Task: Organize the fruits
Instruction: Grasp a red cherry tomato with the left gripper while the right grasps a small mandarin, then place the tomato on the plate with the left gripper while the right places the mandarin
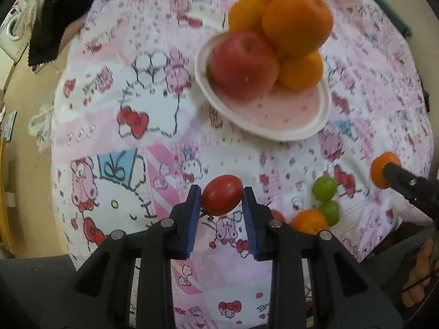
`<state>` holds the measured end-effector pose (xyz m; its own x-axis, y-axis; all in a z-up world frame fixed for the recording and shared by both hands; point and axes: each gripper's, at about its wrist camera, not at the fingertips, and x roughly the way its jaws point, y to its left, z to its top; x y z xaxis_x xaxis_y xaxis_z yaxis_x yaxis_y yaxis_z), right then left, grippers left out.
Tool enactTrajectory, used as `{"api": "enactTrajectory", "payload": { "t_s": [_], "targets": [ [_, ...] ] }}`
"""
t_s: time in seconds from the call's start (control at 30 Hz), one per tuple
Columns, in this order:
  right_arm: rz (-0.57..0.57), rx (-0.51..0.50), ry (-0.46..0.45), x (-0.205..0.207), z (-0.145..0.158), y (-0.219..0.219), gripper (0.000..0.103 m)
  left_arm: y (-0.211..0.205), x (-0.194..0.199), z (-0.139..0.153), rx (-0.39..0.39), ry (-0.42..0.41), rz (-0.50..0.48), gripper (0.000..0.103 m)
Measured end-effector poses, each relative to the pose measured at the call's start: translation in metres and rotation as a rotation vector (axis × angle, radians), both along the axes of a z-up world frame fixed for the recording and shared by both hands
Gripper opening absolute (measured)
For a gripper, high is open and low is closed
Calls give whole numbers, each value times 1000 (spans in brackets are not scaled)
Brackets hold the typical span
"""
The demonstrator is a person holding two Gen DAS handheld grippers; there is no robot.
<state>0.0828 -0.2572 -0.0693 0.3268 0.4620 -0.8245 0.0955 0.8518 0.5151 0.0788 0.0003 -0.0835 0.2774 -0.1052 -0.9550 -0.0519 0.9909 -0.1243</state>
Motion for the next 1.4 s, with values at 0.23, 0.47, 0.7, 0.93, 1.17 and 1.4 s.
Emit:
{"api": "enactTrajectory", "payload": {
  "t_s": [0.23, 0.47, 0.7, 0.93, 1.17, 1.4],
  "targets": [
    [-18, 127, -183, 1, 57, 1, 46, 3, -4, 46, -16, -188, 5, 26],
    [31, 106, -172, 24, 62, 10, 46, -12, 15, 70, -12, -226, -47, 26],
    [67, 101, -104, 63, 37, 20, 47, -17, 44, 62, -47, -220, -55, 26],
    [76, 121, -7, 93, -1, 32, 47, -19, 69, 33, -71, -164, -42, 26],
    [140, 106, 54, 106, -35, 57, 47, -35, 70, 2, -79, -107, -90, 27],
    [136, 109, 97, 111, -57, 64, 47, -43, 75, -13, -42, -114, -128, 27]
  ]
}}
